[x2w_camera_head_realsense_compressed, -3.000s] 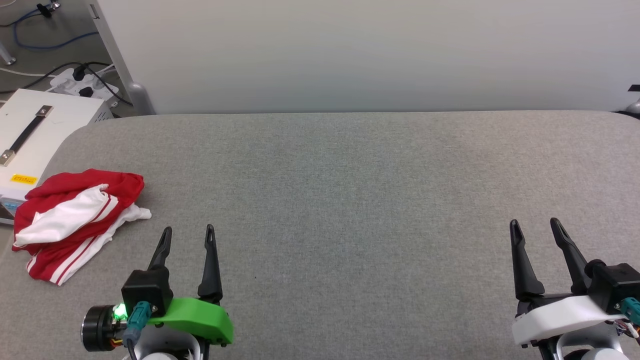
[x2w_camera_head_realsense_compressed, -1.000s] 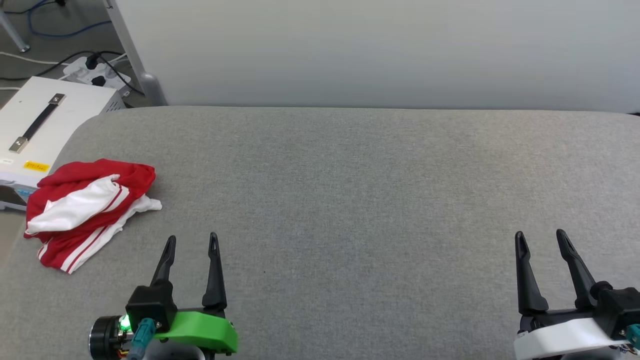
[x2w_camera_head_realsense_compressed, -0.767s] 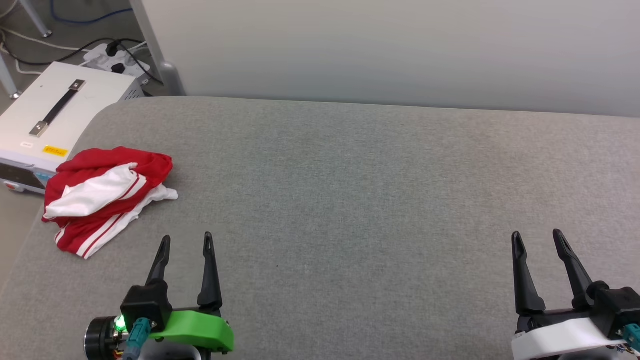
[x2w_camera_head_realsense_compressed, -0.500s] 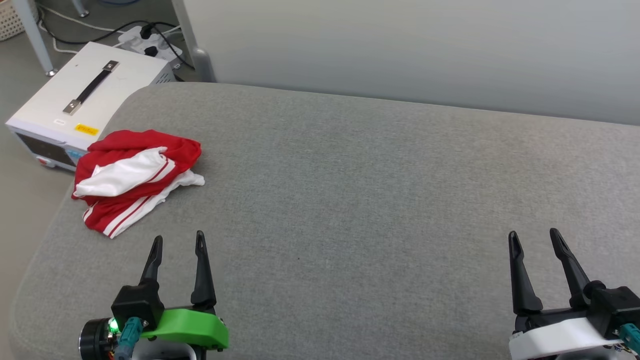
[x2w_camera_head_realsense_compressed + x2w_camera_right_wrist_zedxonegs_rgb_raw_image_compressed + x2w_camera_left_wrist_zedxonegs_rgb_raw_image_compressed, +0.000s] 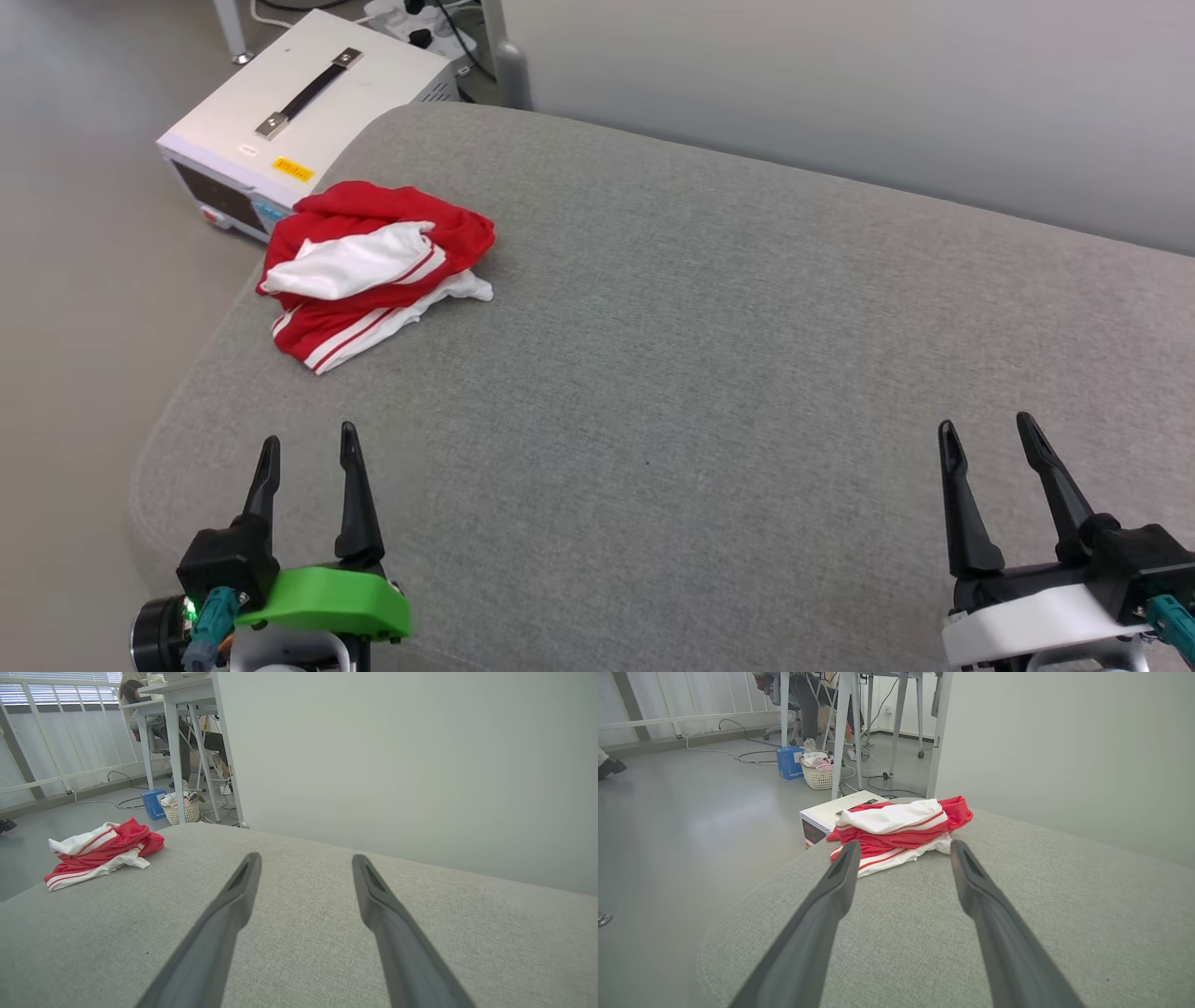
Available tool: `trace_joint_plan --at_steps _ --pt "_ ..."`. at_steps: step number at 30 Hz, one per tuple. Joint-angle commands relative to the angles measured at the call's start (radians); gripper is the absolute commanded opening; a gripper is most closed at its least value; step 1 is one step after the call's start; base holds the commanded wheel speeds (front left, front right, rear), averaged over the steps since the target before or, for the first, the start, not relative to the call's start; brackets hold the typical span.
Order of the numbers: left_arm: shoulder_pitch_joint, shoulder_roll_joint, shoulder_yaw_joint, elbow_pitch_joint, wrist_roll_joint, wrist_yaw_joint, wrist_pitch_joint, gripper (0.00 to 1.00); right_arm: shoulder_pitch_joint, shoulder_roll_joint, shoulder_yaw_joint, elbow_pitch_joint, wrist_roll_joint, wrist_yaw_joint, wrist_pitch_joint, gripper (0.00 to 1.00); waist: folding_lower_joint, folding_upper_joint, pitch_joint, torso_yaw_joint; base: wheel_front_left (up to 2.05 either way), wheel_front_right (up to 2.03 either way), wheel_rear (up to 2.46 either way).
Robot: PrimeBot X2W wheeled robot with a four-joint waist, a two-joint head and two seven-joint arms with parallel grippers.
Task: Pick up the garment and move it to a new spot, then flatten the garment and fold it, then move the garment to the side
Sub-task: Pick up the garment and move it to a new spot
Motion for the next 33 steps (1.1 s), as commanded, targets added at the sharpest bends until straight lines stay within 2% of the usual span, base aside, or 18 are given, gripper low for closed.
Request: trace_joint_plan --at_steps 1,10,22,24,27,30,33 --pt "-0.013 -0.003 0.006 -0.001 -0.018 0.005 -0.006 1.0 -0.015 -0.001 0.002 -0.005 -0.005 -0.001 -0.006 1.0 0.0 0.0 0.016 0.051 0.0 0.0 0.0" --pt "-0.01 -0.003 0.021 -0.004 -0.023 0.004 -0.006 1.0 -0.023 -0.001 0.009 -0.009 -0.01 -0.001 -0.006 1.0 0.0 0.0 0.022 0.102 0.0 0.0 0.0" --pt "-0.026 -0.003 0.043 0.009 -0.034 -0.004 -0.006 1.0 -0.028 -0.001 0.014 -0.01 -0.019 -0.001 -0.006 1.0 0.0 0.0 0.039 0.108 0.0 0.0 0.0" --pt "-0.057 -0.003 0.065 0.016 -0.03 -0.025 -0.006 1.0 -0.036 -0.001 0.017 -0.012 -0.025 -0.001 -0.006 1.0 0.0 0.0 0.05 0.103 0.0 0.0 0.0" --pt "-0.13 0.008 0.114 0.036 -0.018 -0.081 -0.006 1.0 -0.051 -0.001 0.025 -0.015 -0.04 -0.001 -0.006 1.0 0.0 0.0 0.071 0.089 0.0 0.0 0.0" --pt "-0.233 0.045 0.16 0.074 -0.031 -0.134 -0.006 1.0 -0.07 -0.001 0.029 -0.022 -0.058 -0.001 -0.006 1.0 0.0 0.0 0.104 0.068 0.0 0.0 0.0" --pt "-0.339 0.103 0.179 0.119 -0.041 -0.159 -0.006 1.0 -0.092 -0.003 0.033 -0.033 -0.076 -0.001 -0.006 1.0 0.0 0.0 0.141 0.047 0.0 0.0 0.0"
